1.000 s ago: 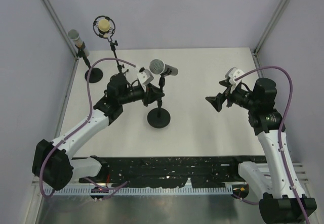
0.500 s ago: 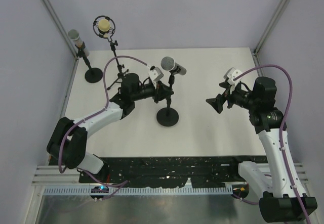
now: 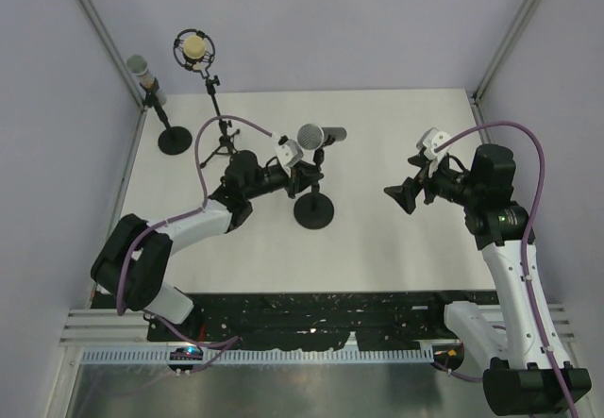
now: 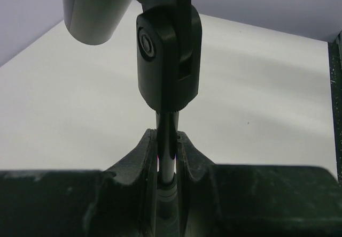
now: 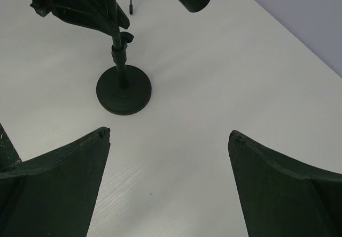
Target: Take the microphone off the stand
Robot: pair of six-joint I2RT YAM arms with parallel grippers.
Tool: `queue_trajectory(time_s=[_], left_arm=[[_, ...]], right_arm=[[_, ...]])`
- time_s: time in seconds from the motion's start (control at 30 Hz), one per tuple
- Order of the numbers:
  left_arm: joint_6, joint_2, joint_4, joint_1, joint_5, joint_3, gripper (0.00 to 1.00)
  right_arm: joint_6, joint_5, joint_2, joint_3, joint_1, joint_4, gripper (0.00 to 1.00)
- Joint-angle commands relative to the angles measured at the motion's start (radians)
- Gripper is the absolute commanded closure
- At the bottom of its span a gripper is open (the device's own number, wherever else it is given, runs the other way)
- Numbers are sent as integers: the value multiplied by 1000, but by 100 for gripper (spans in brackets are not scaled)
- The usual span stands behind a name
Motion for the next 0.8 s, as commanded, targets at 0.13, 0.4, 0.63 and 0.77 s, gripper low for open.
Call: queue_trajectory(time_s=[0.13, 0.4, 0.63, 0.77], left_arm=[[56, -36, 207, -25, -25, -48, 75], [112, -180, 56, -25, -44, -109, 0], [330, -389, -499, -16, -94, -87, 0], [457, -483, -798, 11, -113, -42, 0]], right_arm=[[-19, -28, -29, 8, -2, 11, 5], [-32, -26, -23, 19, -2, 4, 5], [-141, 0, -58, 3, -2, -58, 5], [-180, 17, -99, 14, -2, -68, 5]])
